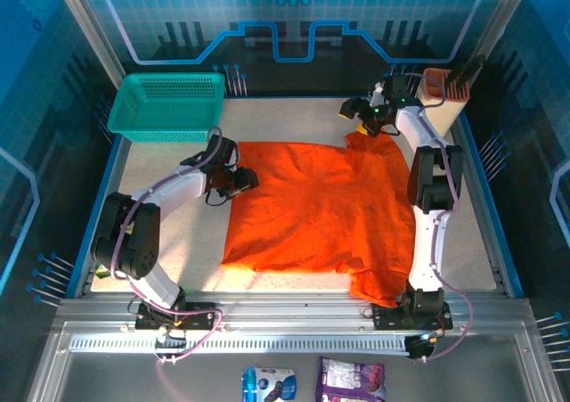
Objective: Fold the inside-out t-shirt
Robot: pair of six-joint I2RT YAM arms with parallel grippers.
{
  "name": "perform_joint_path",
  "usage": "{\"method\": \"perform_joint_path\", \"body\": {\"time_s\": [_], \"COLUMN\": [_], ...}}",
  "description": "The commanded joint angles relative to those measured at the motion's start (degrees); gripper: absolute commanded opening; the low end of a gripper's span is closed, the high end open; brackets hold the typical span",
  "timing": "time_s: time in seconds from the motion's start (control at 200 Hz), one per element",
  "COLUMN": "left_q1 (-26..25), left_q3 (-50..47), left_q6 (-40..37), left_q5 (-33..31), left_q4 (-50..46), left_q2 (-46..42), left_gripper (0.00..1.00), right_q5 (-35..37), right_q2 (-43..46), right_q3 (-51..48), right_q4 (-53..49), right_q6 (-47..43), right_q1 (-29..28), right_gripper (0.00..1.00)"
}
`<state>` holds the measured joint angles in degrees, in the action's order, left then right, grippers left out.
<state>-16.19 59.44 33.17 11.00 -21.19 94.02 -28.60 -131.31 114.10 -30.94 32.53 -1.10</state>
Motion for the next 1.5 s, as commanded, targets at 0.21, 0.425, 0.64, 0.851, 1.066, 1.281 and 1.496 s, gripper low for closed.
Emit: {"method": "perform_joint_path", "body": {"time_s": [0.21,0.425,0.64,0.851,1.066,1.281,1.496], "left_q1": [-2.45,-2.62,-1.35,2.45,5.01,5.03,2.70], "left_q3": [-2.96,-5.09,-6.69,-5.33,0.38,7.11,9.89], "left_q6": [1.95,2.52,3.19,2.10,-0.09,-1.79,-2.04], "left_q5": [2.11,1.85,1.45,1.54,1.45,1.25,1.30], "left_q4": [0.96,1.77,3.32,3.88,2.31,-1.56,-4.31], "left_q2": [-0.68,-0.22,1.03,3.77,8.04,5.96,0.01], "left_gripper": [0.48,0.48,0.48,0.48,0.48,0.48,0.48], "right_q5": [2.46,-2.86,-1.63,-4.48,-5.94,-7.13,-6.44], "right_q2": [2.37,-3.16,-8.27,-14.95,-24.67,-26.33,-10.02], "right_q3": [-6.33,-5.16,-4.97,0.89,17.23,27.77,15.86], "right_q4": [-4.03,-0.23,4.03,10.30,8.52,2.34,-1.12], "right_q6": [-4.05,-0.99,3.21,7.89,9.74,7.58,3.15], "right_q1": [-0.40,-0.83,-0.59,-0.57,-0.75,-0.42,-0.69], "right_gripper": [0.85,0.84,0.84,0.84,0.84,0.84,0.84]}}
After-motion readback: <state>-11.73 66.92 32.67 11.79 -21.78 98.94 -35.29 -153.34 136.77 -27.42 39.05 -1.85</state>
